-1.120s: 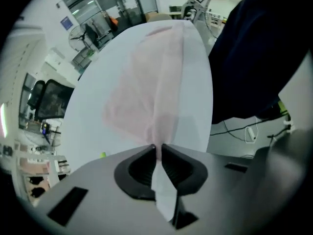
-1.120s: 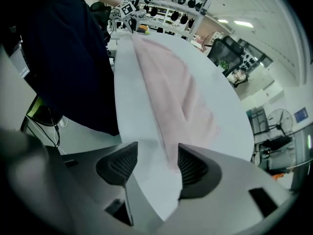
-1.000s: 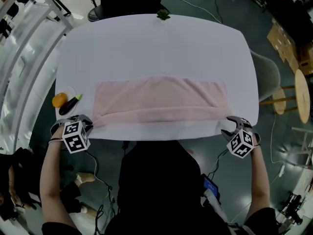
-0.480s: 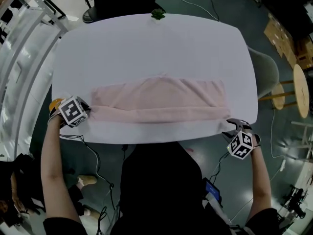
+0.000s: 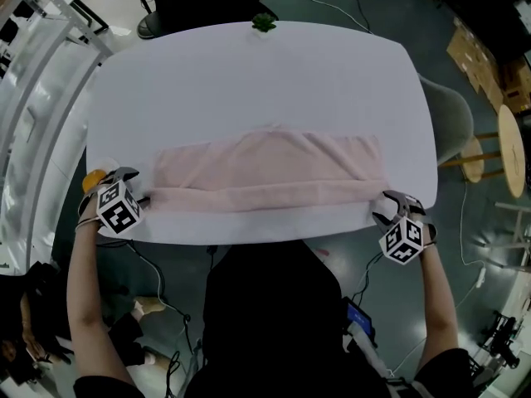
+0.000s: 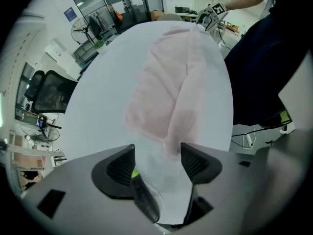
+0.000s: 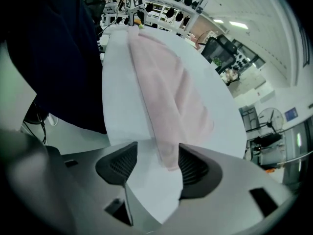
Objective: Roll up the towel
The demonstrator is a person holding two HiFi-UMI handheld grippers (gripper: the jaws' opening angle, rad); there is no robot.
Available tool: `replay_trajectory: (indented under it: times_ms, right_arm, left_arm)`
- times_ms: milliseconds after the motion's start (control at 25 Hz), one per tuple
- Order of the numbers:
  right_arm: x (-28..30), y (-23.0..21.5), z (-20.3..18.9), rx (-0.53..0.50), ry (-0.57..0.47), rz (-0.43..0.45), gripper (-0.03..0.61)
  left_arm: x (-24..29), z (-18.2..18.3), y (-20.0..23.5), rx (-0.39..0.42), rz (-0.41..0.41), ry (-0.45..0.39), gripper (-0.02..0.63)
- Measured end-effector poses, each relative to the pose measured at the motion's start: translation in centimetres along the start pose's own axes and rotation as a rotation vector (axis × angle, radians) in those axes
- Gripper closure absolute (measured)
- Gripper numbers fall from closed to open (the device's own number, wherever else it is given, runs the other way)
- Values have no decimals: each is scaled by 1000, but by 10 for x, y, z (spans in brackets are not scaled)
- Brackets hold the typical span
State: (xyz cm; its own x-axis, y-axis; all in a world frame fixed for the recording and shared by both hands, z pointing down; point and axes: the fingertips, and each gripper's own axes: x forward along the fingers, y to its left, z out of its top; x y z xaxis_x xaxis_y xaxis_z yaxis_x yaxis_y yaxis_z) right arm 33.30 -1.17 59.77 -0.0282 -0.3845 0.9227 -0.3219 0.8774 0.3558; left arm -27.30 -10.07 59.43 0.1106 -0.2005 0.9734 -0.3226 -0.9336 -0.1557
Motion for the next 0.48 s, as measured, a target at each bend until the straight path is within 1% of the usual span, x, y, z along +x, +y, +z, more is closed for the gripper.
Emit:
replay_trajectory:
  times_ms: [80, 160, 240, 320, 360, 400, 440, 480]
  right_arm:
    - [2, -3, 1, -30, 4, -19, 302]
    - [5, -5, -1, -60, 15, -27, 302]
    - [8, -4, -3, -78, 25, -30, 302]
    - [12, -3, -6, -87, 33, -31, 302]
    - [14, -2, -7, -89, 36, -30, 302]
    - [16, -1, -7, -90, 36, -27, 302]
    - [17, -1, -6, -92, 34, -24, 310]
    - [17, -1, -6, -93, 33, -24, 310]
  left_arm:
    - [-17, 0, -8, -14, 19, -37, 295]
    - [-30, 5, -29, -14, 9, -78, 309]
    - [-32, 10, -59, 15, -25, -101, 333]
    - [-20, 13, -84, 55, -48, -102, 336]
    - [-12, 13, -90, 70, -41, -98, 336]
    - [-4, 14, -90, 78, -17, -94, 336]
    - [3, 14, -85, 78, 24, -90, 339]
    - [7, 13, -76, 72, 74, -88, 365]
